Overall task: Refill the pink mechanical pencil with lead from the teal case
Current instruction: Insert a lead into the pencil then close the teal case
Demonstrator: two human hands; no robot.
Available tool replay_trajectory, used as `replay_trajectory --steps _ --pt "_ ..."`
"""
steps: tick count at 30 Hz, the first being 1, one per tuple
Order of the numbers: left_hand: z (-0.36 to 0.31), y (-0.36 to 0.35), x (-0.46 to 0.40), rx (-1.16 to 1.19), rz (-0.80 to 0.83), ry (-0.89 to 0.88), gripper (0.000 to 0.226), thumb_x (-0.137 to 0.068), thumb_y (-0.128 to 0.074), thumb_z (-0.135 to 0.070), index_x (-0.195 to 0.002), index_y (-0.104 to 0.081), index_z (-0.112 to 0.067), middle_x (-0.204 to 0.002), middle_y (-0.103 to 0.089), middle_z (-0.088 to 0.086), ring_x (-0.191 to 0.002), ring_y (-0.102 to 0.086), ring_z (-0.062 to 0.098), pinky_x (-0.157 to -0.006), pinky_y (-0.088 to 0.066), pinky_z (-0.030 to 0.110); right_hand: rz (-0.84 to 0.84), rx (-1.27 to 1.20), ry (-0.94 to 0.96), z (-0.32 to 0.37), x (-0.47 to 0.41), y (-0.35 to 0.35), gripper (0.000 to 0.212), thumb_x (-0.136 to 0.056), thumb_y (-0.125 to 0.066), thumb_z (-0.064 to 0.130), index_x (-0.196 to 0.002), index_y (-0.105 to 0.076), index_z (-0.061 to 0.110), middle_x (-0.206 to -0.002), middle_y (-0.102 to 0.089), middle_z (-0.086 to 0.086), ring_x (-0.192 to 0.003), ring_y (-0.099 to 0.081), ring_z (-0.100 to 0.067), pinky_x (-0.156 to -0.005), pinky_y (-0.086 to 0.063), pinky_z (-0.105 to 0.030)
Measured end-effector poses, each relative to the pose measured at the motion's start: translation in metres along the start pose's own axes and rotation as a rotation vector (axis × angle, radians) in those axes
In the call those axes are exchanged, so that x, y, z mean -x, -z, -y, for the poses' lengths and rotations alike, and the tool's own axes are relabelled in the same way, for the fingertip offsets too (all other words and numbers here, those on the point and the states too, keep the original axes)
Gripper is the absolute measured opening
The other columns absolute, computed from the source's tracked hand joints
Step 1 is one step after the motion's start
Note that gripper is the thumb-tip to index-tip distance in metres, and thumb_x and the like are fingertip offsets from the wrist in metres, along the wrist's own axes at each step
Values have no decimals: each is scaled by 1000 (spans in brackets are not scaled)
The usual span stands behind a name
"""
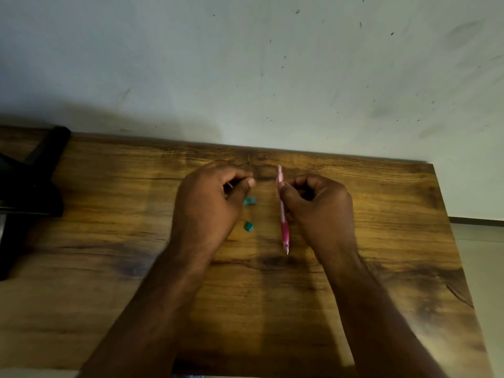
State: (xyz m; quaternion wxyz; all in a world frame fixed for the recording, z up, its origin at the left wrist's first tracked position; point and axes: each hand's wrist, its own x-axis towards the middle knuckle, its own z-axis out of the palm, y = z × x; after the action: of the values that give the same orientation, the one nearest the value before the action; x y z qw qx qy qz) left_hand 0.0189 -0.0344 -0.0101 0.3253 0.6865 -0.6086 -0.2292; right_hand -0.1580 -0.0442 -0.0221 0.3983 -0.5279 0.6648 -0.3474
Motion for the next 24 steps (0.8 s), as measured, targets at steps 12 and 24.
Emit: replay_trajectory --steps 12,24 --pt "15 3 -3 -65 55 105 20 -86 -82 -24 -105 -78 -29 -93 -66 -17 -81 -58 -9 -67 -45 12 -1 388 97 0 1 -8 5 -95 -73 32 -97 -77 30 -79 -68 20 -71 -65 3 -63 -57 -24" --pt "15 2 -4 -39 74 114 18 -85 -83 -26 -103 -79 -27 -94 -68 -14 -82 -59 -8 -69 -47 14 -26 359 73 4 2 -7 4 -94 -74 30 -90 -74 31 -75 -67 22 -66 -64 2 -61 -58 -27"
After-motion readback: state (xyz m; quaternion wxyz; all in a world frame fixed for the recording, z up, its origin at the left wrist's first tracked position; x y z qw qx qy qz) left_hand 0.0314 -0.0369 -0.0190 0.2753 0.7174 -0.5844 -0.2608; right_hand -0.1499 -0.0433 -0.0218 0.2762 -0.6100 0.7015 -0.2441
